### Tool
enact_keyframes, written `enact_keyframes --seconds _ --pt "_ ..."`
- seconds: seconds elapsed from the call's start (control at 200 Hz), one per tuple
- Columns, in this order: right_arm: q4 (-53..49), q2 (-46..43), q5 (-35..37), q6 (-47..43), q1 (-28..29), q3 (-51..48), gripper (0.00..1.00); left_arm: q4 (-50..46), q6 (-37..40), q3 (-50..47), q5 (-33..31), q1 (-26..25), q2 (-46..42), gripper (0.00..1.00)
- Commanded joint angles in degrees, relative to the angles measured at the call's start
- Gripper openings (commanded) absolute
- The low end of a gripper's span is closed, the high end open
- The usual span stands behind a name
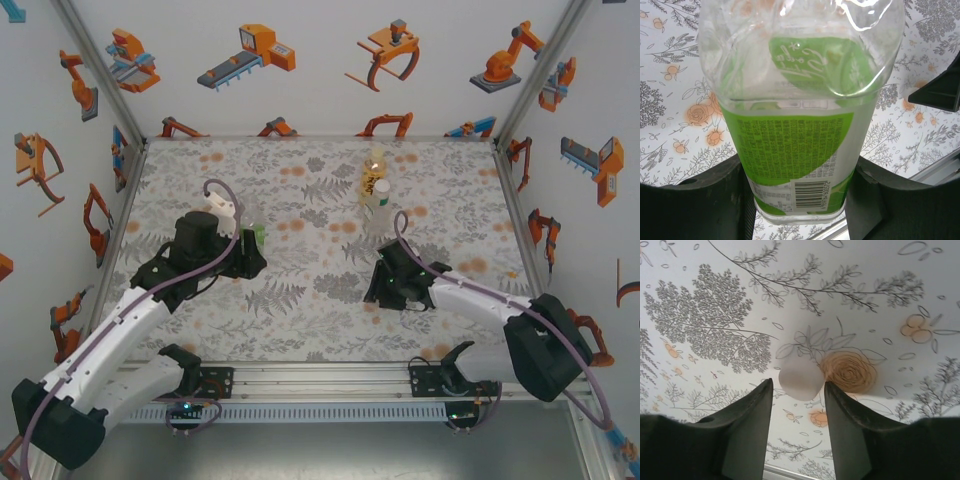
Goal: Screw on the bottle caps
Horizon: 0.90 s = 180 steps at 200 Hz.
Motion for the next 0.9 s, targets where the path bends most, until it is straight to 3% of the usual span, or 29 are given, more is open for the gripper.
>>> enact_keyframes --seconds 0.0,0.2,0.436,0.716,0.896 --pt "-6.93 0.02 4.79 -0.25 -0.33 0.58 0.48 2.09 -0.91 -0.08 1.26 0.47 0.52 0.00" --pt "-9.37 2.71 6.82 -2.65 0.42 5.40 0.48 1.82 -0.98 0.03 1.71 0.42 0.88 0.00" --pt "-13.60 4.74 13.52 -4.05 5.09 10.78 0.51 1.55 -1.43 -1.03 0.83 0.56 -0.79 0.00" --pt "-12.75 8.75 13.55 -3.85 7.45 11.13 0.50 1.19 -1.70 -1.48 0.64 0.64 -1.66 0.00" --pt "-12.04 10.00 12.62 -3.82 7.71 10.95 0.44 1.20 -1.78 -1.83 0.58 0.60 -1.97 0.00"
